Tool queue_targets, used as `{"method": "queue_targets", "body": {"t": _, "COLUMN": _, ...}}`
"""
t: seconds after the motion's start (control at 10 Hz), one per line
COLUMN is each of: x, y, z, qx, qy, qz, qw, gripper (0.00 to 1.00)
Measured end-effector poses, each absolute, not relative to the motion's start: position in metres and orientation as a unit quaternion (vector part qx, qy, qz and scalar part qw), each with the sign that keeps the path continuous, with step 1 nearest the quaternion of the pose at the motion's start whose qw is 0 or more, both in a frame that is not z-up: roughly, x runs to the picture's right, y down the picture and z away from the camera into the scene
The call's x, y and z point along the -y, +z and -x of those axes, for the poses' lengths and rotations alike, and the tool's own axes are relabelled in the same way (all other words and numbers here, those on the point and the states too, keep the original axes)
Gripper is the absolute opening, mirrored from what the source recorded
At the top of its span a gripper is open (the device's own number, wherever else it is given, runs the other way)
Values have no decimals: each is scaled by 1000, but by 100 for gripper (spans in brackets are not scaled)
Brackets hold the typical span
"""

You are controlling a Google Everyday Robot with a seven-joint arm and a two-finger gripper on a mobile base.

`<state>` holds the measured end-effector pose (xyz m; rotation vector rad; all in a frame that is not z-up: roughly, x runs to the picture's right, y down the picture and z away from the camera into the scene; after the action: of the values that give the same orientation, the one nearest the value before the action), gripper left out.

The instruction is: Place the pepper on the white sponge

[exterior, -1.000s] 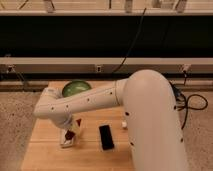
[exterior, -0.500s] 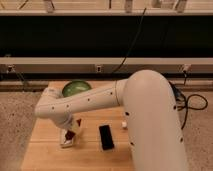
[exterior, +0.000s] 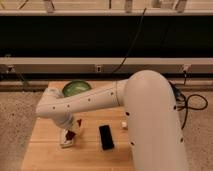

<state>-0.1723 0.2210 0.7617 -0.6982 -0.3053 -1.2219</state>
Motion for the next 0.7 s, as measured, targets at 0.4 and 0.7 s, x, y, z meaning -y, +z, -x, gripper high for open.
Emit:
{"method": "queue_targets", "body": {"t": 0.4, "x": -222, "y": 763, "z": 172, "qx": 141, "qy": -560, "qz": 320, "qw": 752, "gripper": 40}}
{"method": "queue_targets", "body": {"t": 0.7, "x": -223, "y": 765, "z": 171, "qx": 144, "qy": -559, "qz": 319, "qw": 751, "gripper": 35}}
